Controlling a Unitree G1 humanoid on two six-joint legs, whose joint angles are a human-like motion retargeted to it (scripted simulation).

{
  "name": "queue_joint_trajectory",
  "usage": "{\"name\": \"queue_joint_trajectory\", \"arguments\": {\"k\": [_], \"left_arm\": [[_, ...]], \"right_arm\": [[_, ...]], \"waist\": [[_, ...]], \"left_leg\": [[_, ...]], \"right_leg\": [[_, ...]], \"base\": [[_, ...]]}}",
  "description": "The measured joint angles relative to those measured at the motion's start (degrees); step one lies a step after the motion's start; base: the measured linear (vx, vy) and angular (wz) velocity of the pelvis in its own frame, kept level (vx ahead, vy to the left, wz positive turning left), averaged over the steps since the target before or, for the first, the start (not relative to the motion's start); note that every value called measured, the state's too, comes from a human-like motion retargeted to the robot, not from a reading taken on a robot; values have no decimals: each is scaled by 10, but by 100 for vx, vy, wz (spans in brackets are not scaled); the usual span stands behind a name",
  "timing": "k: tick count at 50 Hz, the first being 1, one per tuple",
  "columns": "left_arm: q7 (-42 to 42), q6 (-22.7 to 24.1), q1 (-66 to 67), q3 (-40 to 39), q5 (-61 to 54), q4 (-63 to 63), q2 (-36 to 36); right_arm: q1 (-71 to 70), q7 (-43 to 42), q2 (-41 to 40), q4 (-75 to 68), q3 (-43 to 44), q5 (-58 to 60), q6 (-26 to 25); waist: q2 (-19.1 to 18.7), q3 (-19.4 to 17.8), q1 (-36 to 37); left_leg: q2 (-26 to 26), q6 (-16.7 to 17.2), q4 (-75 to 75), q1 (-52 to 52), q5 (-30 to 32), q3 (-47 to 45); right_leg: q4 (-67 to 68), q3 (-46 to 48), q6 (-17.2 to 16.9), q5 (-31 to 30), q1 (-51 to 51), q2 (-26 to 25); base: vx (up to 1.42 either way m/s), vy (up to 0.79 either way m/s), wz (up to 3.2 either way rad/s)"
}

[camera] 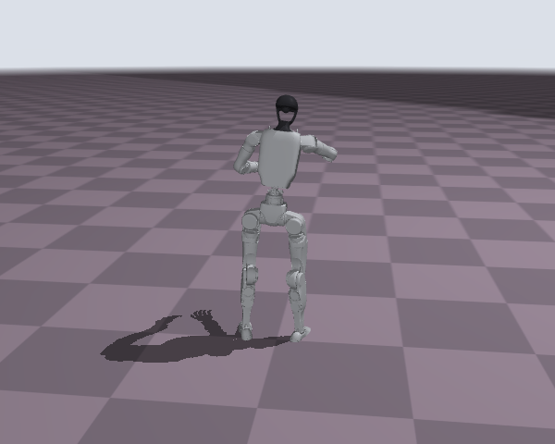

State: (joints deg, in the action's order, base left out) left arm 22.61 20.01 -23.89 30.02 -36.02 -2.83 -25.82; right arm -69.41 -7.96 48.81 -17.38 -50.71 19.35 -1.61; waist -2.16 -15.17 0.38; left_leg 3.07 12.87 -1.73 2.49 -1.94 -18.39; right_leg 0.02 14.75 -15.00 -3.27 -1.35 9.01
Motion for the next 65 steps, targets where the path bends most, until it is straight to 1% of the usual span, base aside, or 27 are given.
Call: {"name": "queue_joint_trajectory", "arguments": {"k": [3,5,7,10,12,15,17,20,25,27,30,32,35,38,41,45,48,50,52,53,57,60,63,65], "left_arm": [[67,-6,-119,29,46,80,27],[106,-10,-231,43,61,178,59],[119,-16,-333,42,49,290,86],[106,-32,-460,30,3,459,112],[89,-47,-515,28,-18,545,116],[69,-60,-546,39,-20,602,109],[62,-55,-527,47,-8,577,100],[59,-37,-435,39,9,450,84],[19,-8,-168,15,-3,149,57],[-7,-4,-76,13,-7,75,50],[-25,-6,5,8,5,18,47],[-13,-8,0,6,27,10,50],[21,-13,-75,7,63,35,59],[44,-22,-196,10,75,114,73],[54,-33,-320,17,62,240,86],[56,-51,-463,40,16,456,96],[51,-66,-502,68,-16,559,93],[46,-66,-496,82,-31,578,83],[48,-55,-451,84,-34,531,63],[51,-48,-415,79,-31,485,50],[53,-23,-221,42,3,248,5],[33,-9,-77,22,30,96,-13],[21,0,8,6,53,3,-12],[29,1,16,-2,64,-29,-3]], "right_arm": [[13,-5,7,-3,-2,-14,7],[13,-1,11,-8,-7,-23,14],[8,6,11,-12,-17,-29,21],[-7,15,10,-17,-38,-36,28],[-18,17,8,-19,-48,-38,30],[-23,12,4,-22,-45,-36,30],[-17,5,1,-25,-29,-34,27],[2,-3,-6,-27,12,-26,17],[39,-11,-15,-15,72,-5,-4],[50,-16,-7,-5,82,1,-8],[68,-24,12,6,90,7,-8],[79,-26,24,7,94,6,-6],[92,-19,33,2,96,1,1],[95,-5,32,-5,90,-6,10],[87,4,27,-7,71,-17,20],[53,7,19,-12,30,-35,28],[32,6,7,-15,9,-40,26],[19,2,-1,-18,3,-39,22],[11,-2,-10,-18,7,-34,17],[9,-4,-15,-17,10,-30,13],[11,-13,-30,-8,35,-9,0],[20,-20,-28,3,53,7,-8],[33,-23,-18,13,64,18,-9],[43,-22,-10,16,68,21,-8]], "waist": [[9,7,-21],[17,7,-37],[25,8,-52],[35,11,-64],[37,14,-61],[33,20,-43],[27,21,-26],[17,18,-3],[8,7,18],[6,2,24],[4,-1,30],[1,0,31],[-2,5,23],[-1,10,7],[5,13,-11],[13,13,-29],[15,18,-31],[14,18,-29],[12,16,-23],[10,14,-20],[7,6,-1],[8,-1,15],[10,-4,26],[12,-3,28]], "left_leg": [[-5,-5,-9,-4,8,24],[-8,-7,-22,-4,17,41],[-7,-8,-32,-5,24,55],[-1,-8,-33,-14,26,64],[6,-7,-33,-19,27,61],[19,-4,-33,-26,27,49],[26,-1,-33,-28,28,39],[33,4,-33,-24,27,26],[28,5,-33,-10,21,13],[22,3,-32,-5,18,12],[13,-3,-26,-3,13,16],[7,-7,-21,-4,10,23],[-1,-12,-20,-7,11,40],[-7,-14,-26,-7,17,58],[-9,-14,-31,-8,22,71],[-3,-15,-33,-12,24,76],[5,-16,-33,-14,24,68],[12,-15,-33,-15,23,59],[17,-12,-33,-12,21,47],[19,-11,-33,-10,20,41],[25,-5,-32,2,14,16],[27,-3,-20,5,6,1],[27,-3,-5,3,-3,-3],[24,-6,3,1,-7,1]], "right_leg": [[4,23,0,4,4,7],[9,40,0,7,6,10],[16,53,0,10,4,10],[24,62,0,11,-5,6],[26,59,0,9,-14,-1],[23,49,0,3,-28,-17],[20,41,0,0,-34,-27],[15,31,0,-3,-35,-36],[7,17,0,-3,-23,-33],[6,15,0,-2,-18,-27],[7,16,0,2,-10,-16],[9,21,0,5,-6,-8],[14,35,0,10,-1,3],[22,51,0,16,2,11],[29,64,0,20,3,15],[35,69,0,21,-2,10],[33,62,0,19,-9,0],[32,55,0,16,-14,-7],[30,44,0,14,-18,-14],[29,39,0,13,-18,-17],[22,16,0,9,-17,-27],[15,2,0,6,-13,-31],[10,-3,0,5,-7,-29],[9,-1,0,6,-4,-24]], "base": [[-2,2,72],[-4,1,79],[-5,-1,62],[-5,-4,25],[-4,-8,-15],[-2,-10,-41],[0,-10,-48],[2,-6,-40],[6,2,-22],[6,6,-3],[5,7,14],[3,6,34],[1,5,50],[0,3,55],[-1,1,40],[0,0,5],[-1,-6,-27],[0,-6,-43],[2,-6,-53],[3,-5,-56],[5,-4,-56],[6,-2,-42],[2,0,-9],[1,3,12]]}}
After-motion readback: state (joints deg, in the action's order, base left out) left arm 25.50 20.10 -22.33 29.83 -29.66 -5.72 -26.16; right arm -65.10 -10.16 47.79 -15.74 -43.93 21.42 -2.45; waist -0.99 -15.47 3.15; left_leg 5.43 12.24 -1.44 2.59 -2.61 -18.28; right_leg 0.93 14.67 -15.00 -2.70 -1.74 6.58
